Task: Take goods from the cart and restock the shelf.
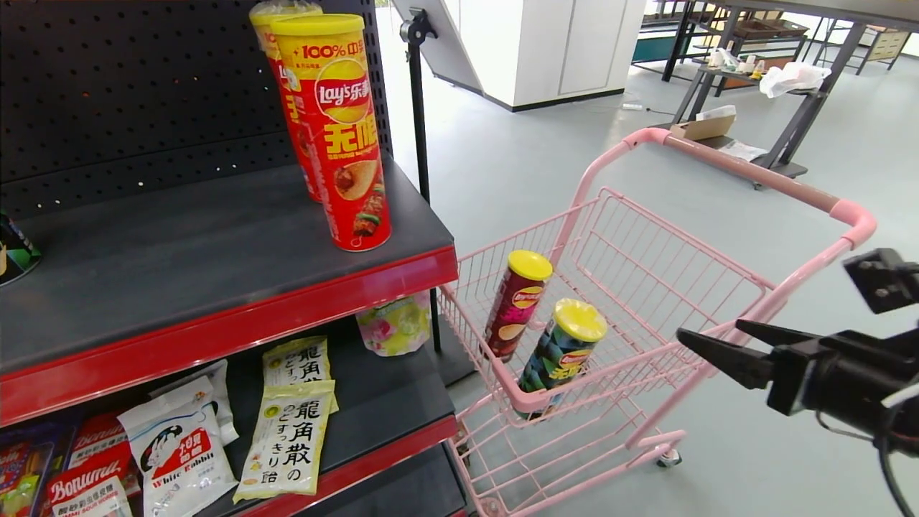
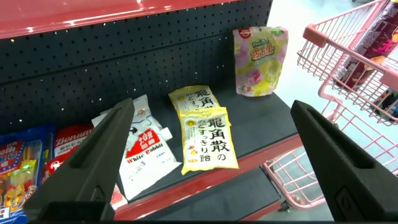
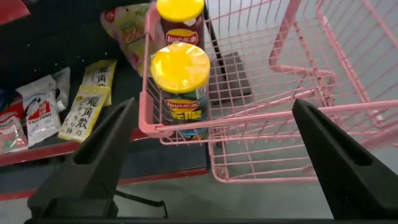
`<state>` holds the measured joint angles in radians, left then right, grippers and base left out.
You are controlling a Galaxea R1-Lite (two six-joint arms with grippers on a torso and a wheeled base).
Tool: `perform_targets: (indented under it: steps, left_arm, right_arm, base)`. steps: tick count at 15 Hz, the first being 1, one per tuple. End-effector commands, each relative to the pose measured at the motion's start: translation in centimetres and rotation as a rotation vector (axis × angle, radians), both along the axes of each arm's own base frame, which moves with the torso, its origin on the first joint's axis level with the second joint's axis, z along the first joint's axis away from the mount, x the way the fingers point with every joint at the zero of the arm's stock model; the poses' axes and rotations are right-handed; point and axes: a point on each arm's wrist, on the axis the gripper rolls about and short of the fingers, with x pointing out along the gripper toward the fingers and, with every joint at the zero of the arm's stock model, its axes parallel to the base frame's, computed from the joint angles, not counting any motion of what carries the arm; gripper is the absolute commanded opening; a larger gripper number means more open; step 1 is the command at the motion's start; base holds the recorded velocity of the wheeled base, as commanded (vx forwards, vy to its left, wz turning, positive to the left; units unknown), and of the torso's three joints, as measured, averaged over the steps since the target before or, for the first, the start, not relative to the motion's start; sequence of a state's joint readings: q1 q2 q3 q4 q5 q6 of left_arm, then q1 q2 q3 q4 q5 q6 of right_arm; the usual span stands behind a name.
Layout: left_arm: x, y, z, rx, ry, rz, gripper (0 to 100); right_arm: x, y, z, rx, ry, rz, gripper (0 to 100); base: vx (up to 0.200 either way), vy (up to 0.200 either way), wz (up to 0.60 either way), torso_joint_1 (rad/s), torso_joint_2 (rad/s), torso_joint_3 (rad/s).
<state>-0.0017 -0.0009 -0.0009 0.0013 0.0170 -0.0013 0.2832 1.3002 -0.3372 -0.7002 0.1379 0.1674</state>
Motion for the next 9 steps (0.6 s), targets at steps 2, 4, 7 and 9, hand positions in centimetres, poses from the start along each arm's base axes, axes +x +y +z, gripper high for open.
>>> perform_targets:
  steps: [2,4,7,9]
  left_arm:
    - [0.0,0.0,0.0,0.0,0.002,0.002,100]
    - [0.0,0.0,0.0,0.0,0.002,0.002,100]
    - [0.0,0.0,0.0,0.0,0.0,0.0,100]
    - [0.0,0.0,0.0,0.0,0.002,0.002,100]
  right_arm:
    - [3.7,3.1,-4.9,-0.038,0.154,0.085,100]
    - [4.1,4.1,-5.2,-0.04,0.155,0.122,100]
    - [6.4,5.9,-5.6,-0.029,0.165,0.143,100]
    - [6.7,6.1,-5.8,-0.025,0.17,0.159,100]
  base:
    - [0.0,0.0,0.0,0.0,0.0,0.0]
    - [0.0,0.0,0.0,0.0,0.0,0.0]
    - [0.0,0.0,0.0,0.0,0.0,0.0]
    - [0.0,0.0,0.0,0.0,0.0,0.0]
